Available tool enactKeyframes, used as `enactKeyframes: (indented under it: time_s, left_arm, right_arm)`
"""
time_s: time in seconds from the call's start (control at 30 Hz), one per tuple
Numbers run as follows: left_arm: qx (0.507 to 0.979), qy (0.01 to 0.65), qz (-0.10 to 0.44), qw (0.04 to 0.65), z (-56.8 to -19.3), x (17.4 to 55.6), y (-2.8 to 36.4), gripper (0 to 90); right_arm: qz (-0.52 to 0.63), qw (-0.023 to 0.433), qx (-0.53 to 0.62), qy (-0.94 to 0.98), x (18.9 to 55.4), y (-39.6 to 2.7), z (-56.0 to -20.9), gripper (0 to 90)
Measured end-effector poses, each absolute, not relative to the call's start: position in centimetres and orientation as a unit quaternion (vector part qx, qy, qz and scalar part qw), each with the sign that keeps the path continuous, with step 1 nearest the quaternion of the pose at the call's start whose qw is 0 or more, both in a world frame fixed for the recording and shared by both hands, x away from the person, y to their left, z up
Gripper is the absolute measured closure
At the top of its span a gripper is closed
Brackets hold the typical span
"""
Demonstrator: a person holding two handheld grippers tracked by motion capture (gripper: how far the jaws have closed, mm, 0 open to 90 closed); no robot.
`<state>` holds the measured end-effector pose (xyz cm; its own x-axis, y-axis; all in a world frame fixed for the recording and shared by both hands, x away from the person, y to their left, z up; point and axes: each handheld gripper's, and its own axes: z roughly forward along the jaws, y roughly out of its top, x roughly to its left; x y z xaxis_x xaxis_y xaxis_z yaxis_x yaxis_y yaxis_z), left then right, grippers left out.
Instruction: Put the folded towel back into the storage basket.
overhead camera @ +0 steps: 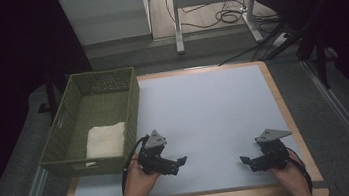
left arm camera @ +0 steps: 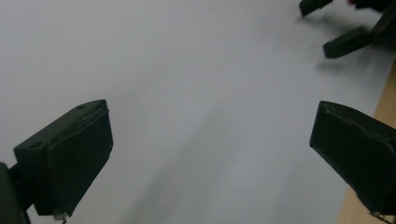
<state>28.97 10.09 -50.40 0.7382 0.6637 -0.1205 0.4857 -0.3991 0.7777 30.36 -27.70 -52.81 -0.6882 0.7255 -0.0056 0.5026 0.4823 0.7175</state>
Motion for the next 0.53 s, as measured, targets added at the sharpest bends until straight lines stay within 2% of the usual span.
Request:
enactKeyframes:
  time_s: [0.27,0.3,0.53]
  left_arm:
    - [0.848,0.358,0.127,0.368,-54.5,29.3,9.4,0.3]
    - [0.852,0.365,0.123,0.354,-54.7,29.5,9.3,0.4]
    - [0.854,0.362,0.126,0.352,-54.8,29.5,9.2,0.0]
  right_arm:
    - [0.343,0.171,0.358,0.851,30.3,-27.5,-53.1,7.0]
    - [0.343,0.171,0.358,0.852,30.3,-27.5,-53.1,7.0]
    - [0.344,0.171,0.358,0.851,30.2,-27.5,-53.2,6.9]
